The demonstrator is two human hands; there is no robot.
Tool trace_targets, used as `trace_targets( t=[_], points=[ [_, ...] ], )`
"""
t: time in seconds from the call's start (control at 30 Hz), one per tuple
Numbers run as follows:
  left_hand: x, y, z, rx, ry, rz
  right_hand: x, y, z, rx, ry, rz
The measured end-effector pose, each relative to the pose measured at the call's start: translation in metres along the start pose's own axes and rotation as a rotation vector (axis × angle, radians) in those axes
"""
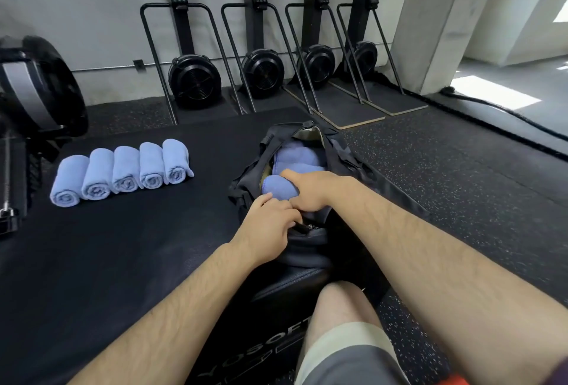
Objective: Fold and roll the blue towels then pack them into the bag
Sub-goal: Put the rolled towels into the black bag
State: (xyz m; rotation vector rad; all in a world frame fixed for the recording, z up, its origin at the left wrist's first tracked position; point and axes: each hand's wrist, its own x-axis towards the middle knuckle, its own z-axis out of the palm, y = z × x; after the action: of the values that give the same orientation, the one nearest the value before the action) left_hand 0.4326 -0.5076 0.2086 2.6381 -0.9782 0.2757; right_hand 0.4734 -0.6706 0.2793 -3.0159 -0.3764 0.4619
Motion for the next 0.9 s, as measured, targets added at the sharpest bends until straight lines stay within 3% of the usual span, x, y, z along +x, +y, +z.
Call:
trace_targets(
  t=[0.13, 0.33, 0.53, 0.7, 0.8, 0.9],
  points=[
    [-0.003, 0.001, -0.005, 0.004, -0.010, 0.017, -0.001, 0.001, -0.005, 0.072, -0.065, 0.009],
    [-0.006, -0.001, -0.012, -0.041, 0.056, 0.040, 0.004, 0.003, 0.016, -0.059, -0.083, -0.008],
    [-0.007, -0.003, -0.011, -0.046, 0.030, 0.044, 0.012, 0.001, 0.030, -0.046, 0.041, -0.066],
    [0.001, 0.017, -0.014, 0.130, -0.178, -0.034, 0.018, 0.006, 0.035, 0.016, 0.087, -0.053],
    [0.010, 0.038, -0.005, 0.064, -0.372, -0.117, 0.018, 0.008, 0.036, 0.067, 0.043, -0.030],
    [0.018, 0.051, 0.007, -0.053, -0.408, -0.187, 0.016, 0.010, 0.038, 0.092, 0.014, -0.025]
  ],
)
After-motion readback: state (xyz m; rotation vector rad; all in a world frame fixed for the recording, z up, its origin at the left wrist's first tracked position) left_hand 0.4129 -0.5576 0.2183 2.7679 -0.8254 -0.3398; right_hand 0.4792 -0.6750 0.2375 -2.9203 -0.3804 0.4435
